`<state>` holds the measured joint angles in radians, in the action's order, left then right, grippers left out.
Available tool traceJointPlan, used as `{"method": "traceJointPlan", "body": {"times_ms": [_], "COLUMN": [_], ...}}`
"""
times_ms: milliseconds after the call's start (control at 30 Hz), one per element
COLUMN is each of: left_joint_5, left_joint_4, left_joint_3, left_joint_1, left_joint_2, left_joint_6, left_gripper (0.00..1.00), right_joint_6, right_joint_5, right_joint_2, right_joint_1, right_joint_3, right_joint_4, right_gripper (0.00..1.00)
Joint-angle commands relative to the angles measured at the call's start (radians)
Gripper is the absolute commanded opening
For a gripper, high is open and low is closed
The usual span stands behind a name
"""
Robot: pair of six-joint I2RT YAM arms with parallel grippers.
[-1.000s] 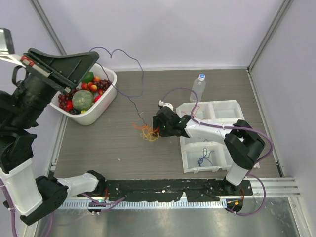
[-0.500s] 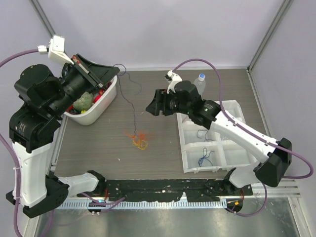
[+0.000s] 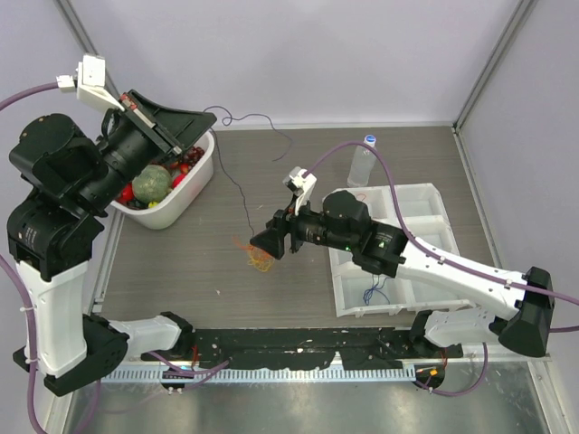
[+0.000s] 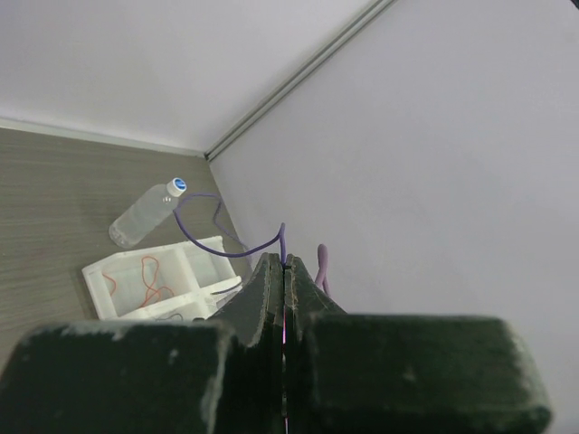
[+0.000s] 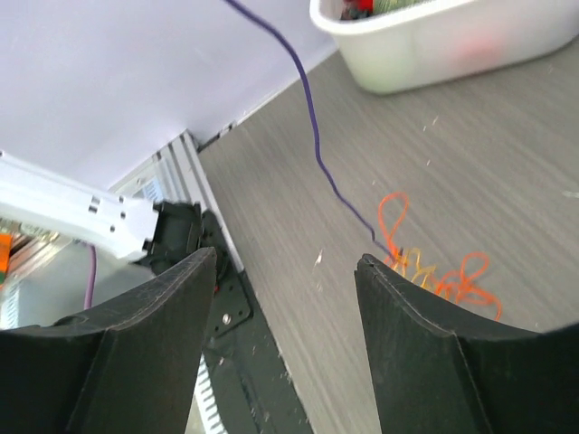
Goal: Untangle the cables
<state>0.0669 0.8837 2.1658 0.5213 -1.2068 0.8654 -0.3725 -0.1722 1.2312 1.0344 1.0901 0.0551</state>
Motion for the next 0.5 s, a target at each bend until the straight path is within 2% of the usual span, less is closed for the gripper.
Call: {"method": "traceJointPlan", "body": {"times_ms": [0, 133, 267, 467], "left_joint_5": [0.043, 0.079, 0.122, 0.178], "left_joint_4": [-0.072, -0.123, -0.173, -0.236], "left_joint_3": [0.032, 0.045, 0.086, 0.293], "left_joint_1": [-0.003, -0.003, -0.003, -0.003], "left_joint_2": [-0.011, -0.017, -0.04, -0.115], "left_joint_6": [0.033, 0.063, 0.083, 0.141], "left_gripper": [0.0, 0.0, 0.0, 0.0], "right_joint_6": [0.05, 0.04, 0.001, -0.052], "right_joint_5": [0.155, 0.157, 0.169, 0.367], "right_joint_2": [0.028, 0.105, 0.184, 0.247], "right_joint_1": [0.03, 0.036, 0.038, 0.038], "right_joint_3": [0.045, 0.099, 0.108, -0.078], "right_joint_4": [-0.175, -0.198, -0.219, -0.366], "right_gripper": [0.68, 0.59, 0.4, 0.26]}}
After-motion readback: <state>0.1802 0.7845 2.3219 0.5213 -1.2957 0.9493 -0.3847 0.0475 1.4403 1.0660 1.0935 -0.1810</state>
